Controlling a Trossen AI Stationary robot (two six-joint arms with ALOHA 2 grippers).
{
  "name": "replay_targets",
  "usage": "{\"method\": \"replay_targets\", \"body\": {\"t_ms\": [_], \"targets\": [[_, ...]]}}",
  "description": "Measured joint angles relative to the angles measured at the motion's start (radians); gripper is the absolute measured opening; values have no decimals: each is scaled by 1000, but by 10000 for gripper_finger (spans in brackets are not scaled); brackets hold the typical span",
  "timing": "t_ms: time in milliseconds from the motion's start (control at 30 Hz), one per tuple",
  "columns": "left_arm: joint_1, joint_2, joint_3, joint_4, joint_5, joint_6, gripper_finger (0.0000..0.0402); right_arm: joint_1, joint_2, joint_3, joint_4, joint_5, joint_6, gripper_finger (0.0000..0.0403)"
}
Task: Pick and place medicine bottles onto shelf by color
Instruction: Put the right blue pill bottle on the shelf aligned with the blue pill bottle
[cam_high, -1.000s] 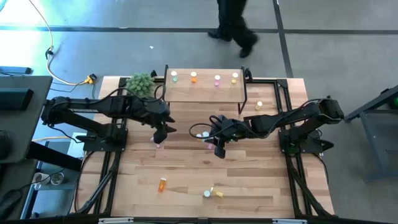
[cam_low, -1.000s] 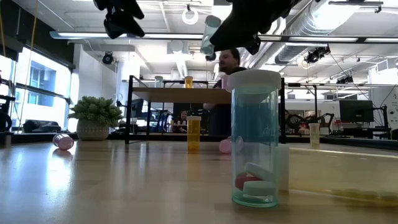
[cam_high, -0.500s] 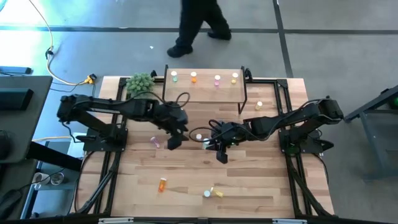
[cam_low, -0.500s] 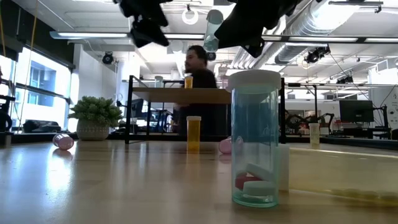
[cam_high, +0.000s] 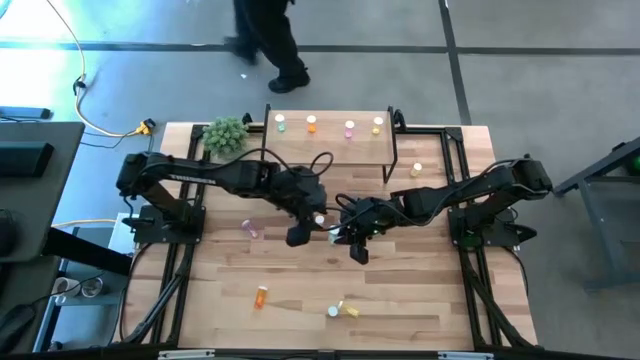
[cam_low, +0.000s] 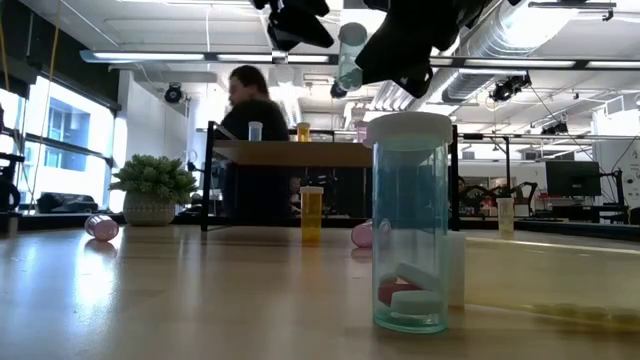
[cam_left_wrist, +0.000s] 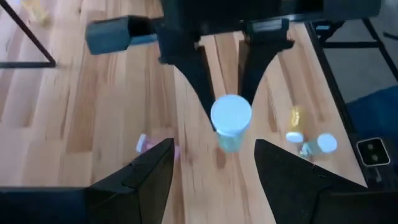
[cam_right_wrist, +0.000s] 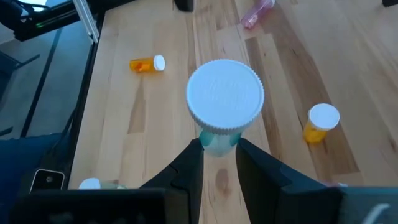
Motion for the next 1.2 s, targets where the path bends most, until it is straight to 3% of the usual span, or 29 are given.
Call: {"method": "replay_targets", "body": {"t_ms": [467, 700, 1200], "targets": [[-10, 99, 45, 14, 10, -7, 213, -1, 0, -1, -24, 0, -3, 80], [-10, 102, 45, 46, 62, -19, 213, -1, -1, -1, -20, 0, -3, 80], [-12, 102, 45, 26, 64, -49, 213, -2, -1, -1, 2, 13, -3, 79]]}}
